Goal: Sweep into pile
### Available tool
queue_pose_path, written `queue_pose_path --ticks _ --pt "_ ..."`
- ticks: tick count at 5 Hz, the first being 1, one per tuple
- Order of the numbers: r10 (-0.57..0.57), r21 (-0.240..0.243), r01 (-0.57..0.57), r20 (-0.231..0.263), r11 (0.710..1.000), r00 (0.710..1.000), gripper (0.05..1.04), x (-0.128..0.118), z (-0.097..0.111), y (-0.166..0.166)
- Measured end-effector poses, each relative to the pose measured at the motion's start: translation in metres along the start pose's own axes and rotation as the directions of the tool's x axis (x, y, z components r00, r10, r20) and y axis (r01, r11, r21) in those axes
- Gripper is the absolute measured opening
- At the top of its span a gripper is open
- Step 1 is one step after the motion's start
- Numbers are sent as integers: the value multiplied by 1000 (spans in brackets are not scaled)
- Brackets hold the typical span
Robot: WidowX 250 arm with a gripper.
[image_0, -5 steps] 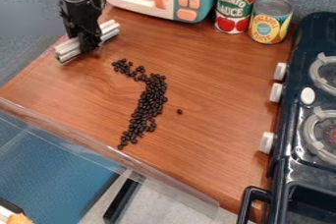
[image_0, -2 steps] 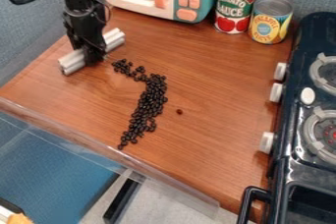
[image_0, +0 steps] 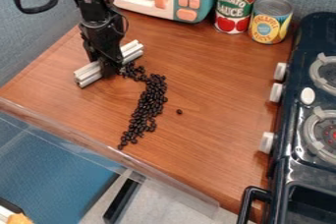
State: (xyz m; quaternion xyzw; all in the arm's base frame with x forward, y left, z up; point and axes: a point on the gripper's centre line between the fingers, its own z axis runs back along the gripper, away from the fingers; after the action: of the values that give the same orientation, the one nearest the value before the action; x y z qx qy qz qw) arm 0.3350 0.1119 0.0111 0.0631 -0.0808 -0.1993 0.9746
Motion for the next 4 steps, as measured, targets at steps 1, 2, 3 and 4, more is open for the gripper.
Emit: queue_pose_path --ticks 1,2,3,4 --pt "-20 -5 20 12 1000 1000 382 0 1 -13" --pt "-51 -13 51 12 999 999 383 0 4 -31" --pt "-76 -20 76 25 997 997 383 -1 6 -45" --pt "-96 -30 97 33 995 995 383 -2 9 -57"
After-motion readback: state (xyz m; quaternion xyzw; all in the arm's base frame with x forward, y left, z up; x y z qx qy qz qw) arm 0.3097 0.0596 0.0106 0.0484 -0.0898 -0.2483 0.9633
